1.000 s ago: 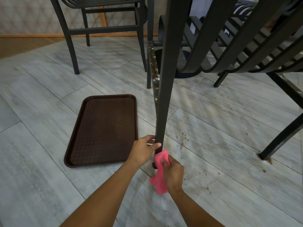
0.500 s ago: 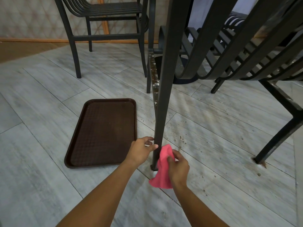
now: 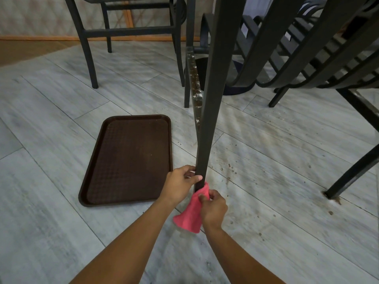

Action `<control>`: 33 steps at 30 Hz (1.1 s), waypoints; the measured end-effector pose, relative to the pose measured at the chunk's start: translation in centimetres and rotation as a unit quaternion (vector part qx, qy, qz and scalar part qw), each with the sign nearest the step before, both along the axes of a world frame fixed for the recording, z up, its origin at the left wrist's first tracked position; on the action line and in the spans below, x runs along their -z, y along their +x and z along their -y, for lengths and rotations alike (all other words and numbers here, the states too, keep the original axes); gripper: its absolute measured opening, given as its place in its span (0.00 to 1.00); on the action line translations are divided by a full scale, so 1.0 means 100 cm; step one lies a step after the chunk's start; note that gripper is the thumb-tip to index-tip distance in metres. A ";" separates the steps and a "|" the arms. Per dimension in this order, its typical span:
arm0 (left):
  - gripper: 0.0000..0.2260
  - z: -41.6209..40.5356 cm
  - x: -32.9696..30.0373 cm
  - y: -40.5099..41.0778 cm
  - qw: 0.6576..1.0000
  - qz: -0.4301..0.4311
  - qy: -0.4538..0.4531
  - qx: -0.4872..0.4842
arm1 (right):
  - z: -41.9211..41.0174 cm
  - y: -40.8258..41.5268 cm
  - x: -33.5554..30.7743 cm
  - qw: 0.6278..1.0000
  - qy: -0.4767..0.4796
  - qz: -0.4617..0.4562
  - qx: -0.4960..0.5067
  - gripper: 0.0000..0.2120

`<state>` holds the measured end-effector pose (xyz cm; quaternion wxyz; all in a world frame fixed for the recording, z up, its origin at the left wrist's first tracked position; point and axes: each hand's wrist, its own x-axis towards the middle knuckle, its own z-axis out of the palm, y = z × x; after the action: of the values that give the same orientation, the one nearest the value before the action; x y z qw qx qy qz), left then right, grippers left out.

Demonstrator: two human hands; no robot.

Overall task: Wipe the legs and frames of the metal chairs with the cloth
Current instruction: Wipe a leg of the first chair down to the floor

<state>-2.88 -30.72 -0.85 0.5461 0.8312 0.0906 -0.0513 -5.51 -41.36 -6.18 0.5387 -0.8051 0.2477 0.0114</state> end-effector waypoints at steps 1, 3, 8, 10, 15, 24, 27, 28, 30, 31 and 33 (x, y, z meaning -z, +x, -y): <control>0.11 0.000 0.001 0.000 1.000 0.002 -0.007 0.000 | 0.000 -0.001 0.002 1.000 -0.002 -0.003 0.001 0.03; 0.10 -0.001 0.002 0.001 1.000 0.005 -0.015 -0.001 | 0.000 -0.002 0.008 1.000 -0.006 -0.010 0.000 0.03; 0.09 -0.002 0.004 0.002 1.000 0.012 -0.022 -0.007 | -0.001 -0.001 0.020 0.999 -0.019 -0.038 -0.008 0.05; 0.09 -0.002 0.005 0.002 1.000 0.014 -0.024 -0.010 | -0.001 -0.001 0.024 0.998 -0.027 -0.052 -0.010 0.04; 0.08 -0.001 0.006 0.002 0.999 0.017 -0.022 -0.016 | 0.001 0.003 0.032 0.996 -0.025 -0.086 -0.014 0.09; 0.06 0.002 0.013 -0.018 0.993 -0.057 0.083 -0.068 | 0.007 -0.009 0.022 0.996 0.018 -0.090 0.011 0.06; 0.07 -0.002 0.014 -0.028 0.988 -0.113 0.101 0.009 | 0.010 -0.012 0.012 0.997 0.024 -0.068 0.012 0.07; 0.09 -0.002 0.015 -0.031 0.986 -0.129 0.097 0.041 | 0.010 -0.012 0.009 0.998 0.024 -0.060 0.010 0.08; 0.09 0.000 0.015 -0.037 0.981 -0.142 0.104 0.084 | 0.010 -0.015 0.002 0.999 0.023 -0.042 0.004 0.08; 0.09 0.000 0.015 -0.039 0.980 -0.139 0.113 0.091 | 0.009 -0.017 -0.002 0.999 0.025 -0.031 0.001 0.08; 0.10 0.002 0.013 -0.043 0.980 -0.130 0.118 0.095 | 0.010 -0.020 -0.009 1.000 0.030 -0.008 -0.003 0.08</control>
<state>-7.15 -30.92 -2.12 0.4202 0.8810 0.0865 -0.1993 -7.54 -42.32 -5.24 0.5603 -0.7894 0.2493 0.0271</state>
